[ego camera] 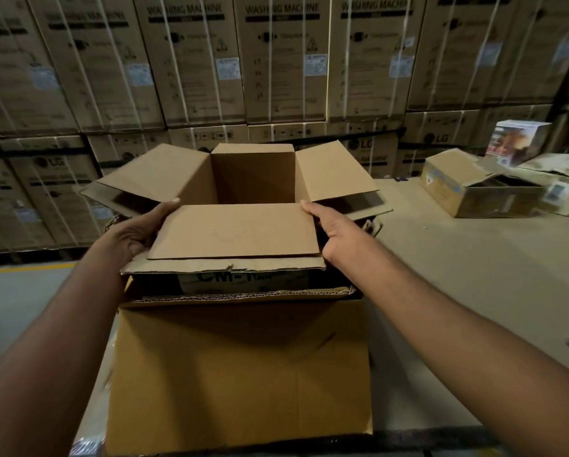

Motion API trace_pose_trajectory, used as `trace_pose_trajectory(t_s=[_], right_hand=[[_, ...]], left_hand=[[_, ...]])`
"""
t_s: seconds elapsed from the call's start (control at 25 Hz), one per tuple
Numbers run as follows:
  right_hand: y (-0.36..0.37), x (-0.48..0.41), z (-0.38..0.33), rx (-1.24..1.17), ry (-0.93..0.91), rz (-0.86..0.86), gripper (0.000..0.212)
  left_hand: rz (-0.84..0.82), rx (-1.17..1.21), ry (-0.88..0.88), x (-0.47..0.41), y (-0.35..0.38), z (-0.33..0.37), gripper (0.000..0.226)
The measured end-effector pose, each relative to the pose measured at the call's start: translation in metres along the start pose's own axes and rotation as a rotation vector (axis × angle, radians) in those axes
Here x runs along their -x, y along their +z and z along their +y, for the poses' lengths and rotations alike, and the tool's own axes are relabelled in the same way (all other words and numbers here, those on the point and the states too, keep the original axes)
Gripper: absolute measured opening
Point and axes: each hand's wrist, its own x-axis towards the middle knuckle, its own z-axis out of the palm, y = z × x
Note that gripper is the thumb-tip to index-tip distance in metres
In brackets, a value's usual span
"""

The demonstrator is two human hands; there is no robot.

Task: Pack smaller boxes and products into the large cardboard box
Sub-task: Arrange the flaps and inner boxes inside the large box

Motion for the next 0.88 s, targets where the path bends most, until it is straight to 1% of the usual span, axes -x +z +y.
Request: trace_pose_trajectory(t_s=[0.08, 0.12, 0.2, 0.24, 0.28, 0.4, 0.48, 0.52, 0.56, 0.6, 0.68, 0.72, 0.8, 0.88], right_hand=[[-0.003, -0.007, -0.001, -0.042, -0.013, -0.028, 0.027], [-0.004, -0.01, -0.002, -0.049, -0.03, -0.027, 0.032], [-0.002, -0.017, -0.002, -0.05, -0.084, -0.011, 0.055], [0.0, -0.026, -0.001, -0.061, -0.115, -0.011, 0.066], [0.003, -0.03, -0.001, -0.055, -0.139, 0.002, 0.07], [0.006, -0.051, -0.004, -0.14, -0.212, 0.022, 0.059], [0.003, -0.058, -0.005, -0.211, -0.251, 0.085, 0.035], [0.0, -0.063, -0.005, -0.234, -0.245, 0.084, 0.025], [-0.001, -0.066, -0.005, -0.252, -0.246, 0.083, 0.02], [0.0, -0.067, -0.006, -0.252, -0.233, 0.097, 0.022], [0.001, -0.071, -0.011, -0.26, -0.206, 0.122, 0.032], [0.002, -0.072, -0.014, -0.264, -0.209, 0.133, 0.037], [0.003, -0.073, -0.016, -0.257, -0.216, 0.156, 0.039], [0.003, -0.072, -0.021, -0.234, -0.215, 0.176, 0.041]], left_hand=[[-0.025, -0.014, 0.019, 0.004, 0.003, 0.002, 0.043], [-0.009, -0.013, 0.024, 0.006, 0.004, 0.004, 0.041], [-0.02, 0.024, 0.037, 0.013, 0.011, 0.006, 0.042], [0.009, 0.015, 0.044, 0.011, 0.015, 0.007, 0.045], [0.022, 0.015, 0.073, 0.009, 0.018, 0.007, 0.047], [0.015, 0.114, 0.154, 0.005, 0.018, 0.004, 0.05], [0.058, 0.207, 0.172, -0.004, 0.01, 0.003, 0.057], [0.069, 0.242, 0.162, -0.002, 0.009, 0.002, 0.059], [0.091, 0.271, 0.144, -0.006, 0.008, 0.002, 0.057], [0.115, 0.299, 0.148, -0.005, 0.009, 0.004, 0.049], [0.146, 0.337, 0.155, -0.001, 0.014, 0.011, 0.03], [0.166, 0.322, 0.148, -0.004, 0.014, 0.013, 0.028], [0.186, 0.259, 0.131, -0.003, 0.018, 0.018, 0.034], [0.159, 0.284, 0.145, -0.003, 0.02, 0.022, 0.037]])
